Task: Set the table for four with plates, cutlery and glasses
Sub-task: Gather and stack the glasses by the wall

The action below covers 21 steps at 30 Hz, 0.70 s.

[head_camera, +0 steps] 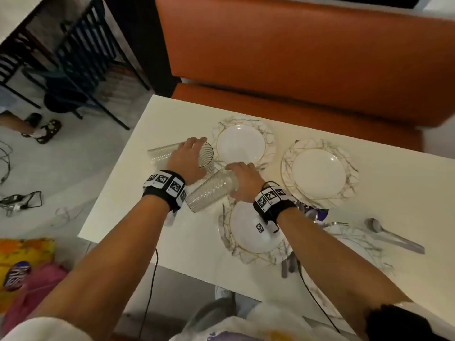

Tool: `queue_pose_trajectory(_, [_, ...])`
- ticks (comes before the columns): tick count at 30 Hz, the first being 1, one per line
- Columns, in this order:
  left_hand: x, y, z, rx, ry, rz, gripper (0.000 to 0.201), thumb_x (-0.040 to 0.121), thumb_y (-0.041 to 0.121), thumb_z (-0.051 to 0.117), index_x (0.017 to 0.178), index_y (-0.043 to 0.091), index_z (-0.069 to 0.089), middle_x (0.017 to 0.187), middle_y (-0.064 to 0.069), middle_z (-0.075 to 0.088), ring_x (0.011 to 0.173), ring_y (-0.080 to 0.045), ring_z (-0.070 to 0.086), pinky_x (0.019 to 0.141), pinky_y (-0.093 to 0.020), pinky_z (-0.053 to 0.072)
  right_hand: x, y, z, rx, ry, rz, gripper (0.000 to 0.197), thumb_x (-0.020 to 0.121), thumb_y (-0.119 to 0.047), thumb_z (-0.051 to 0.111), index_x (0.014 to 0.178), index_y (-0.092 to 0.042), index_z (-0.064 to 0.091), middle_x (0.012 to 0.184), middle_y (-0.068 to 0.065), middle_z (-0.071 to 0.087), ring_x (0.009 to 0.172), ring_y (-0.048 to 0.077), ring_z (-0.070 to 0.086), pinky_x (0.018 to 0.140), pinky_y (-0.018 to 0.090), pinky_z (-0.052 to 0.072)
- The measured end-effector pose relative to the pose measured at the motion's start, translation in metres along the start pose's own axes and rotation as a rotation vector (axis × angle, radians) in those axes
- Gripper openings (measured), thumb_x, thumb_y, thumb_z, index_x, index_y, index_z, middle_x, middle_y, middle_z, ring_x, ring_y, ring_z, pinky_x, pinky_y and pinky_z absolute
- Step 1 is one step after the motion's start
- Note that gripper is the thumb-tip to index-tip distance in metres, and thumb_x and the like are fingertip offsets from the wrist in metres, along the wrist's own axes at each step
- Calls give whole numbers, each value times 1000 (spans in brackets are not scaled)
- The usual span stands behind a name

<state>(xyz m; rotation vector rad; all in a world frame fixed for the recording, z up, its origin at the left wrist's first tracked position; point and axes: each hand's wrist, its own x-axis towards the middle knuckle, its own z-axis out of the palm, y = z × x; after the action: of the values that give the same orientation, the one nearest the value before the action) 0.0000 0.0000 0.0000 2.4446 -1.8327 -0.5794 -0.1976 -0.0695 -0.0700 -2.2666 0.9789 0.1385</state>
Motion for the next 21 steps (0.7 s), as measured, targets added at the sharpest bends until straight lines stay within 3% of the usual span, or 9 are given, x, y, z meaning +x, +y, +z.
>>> queue_pose_trajectory(2, [3,0,1,-56,10,-10,96,81,21,82,160,20,28,161,-12,35,144,-37,39,115,-51,41,11,-1,-5,-95,-44,-24,90,66,-28,79,146,-24,38,143,1,45,122,31,39,99,42,42])
queue_pose_trajectory(5, [3,-1,6,-68,9,-36,96,80,17,82,160,19,29,160,-14,36,144,-38,38,114,-51,43,22,-1,-5,-161,-114,-68,95,66,-24,83,149,-27,36,147,-5,46,122,28,40,101,40,41])
queue_pose_trajectory(8, [5,0,7,-81,5,-45,96,80,16,83,160,20,29,160,-12,35,143,-37,39,110,-53,46,24,2,0,-129,-126,-77,88,71,-18,83,146,-31,39,134,2,54,117,27,44,98,38,40])
queue_pose_trajectory(10, [5,0,7,-84,4,-46,96,80,16,83,160,21,29,160,-11,35,144,-37,38,109,-54,47,25,3,3,-89,-120,-66,88,65,-26,88,138,-40,40,121,7,50,111,29,48,94,38,43])
queue_pose_trajectory(12, [4,0,8,-99,4,-53,96,80,17,83,159,21,29,159,-11,36,144,-35,38,109,-53,46,21,2,1,-17,-124,-54,90,59,-38,89,133,-44,39,119,5,44,108,27,46,92,39,45])
queue_pose_trajectory(17, [-8,3,1,-148,76,-81,95,76,23,86,157,18,35,150,-15,41,137,-38,44,110,-49,45,-14,0,-20,191,18,-111,89,61,-46,84,138,-31,42,125,-12,55,114,16,43,97,38,40])
queue_pose_trajectory(21, [-20,19,-11,-239,160,-59,94,75,26,88,153,17,36,145,-16,37,131,-37,49,108,-50,47,-65,2,-48,360,153,-48,86,65,-46,85,138,-28,43,122,-10,56,110,17,49,91,36,47])
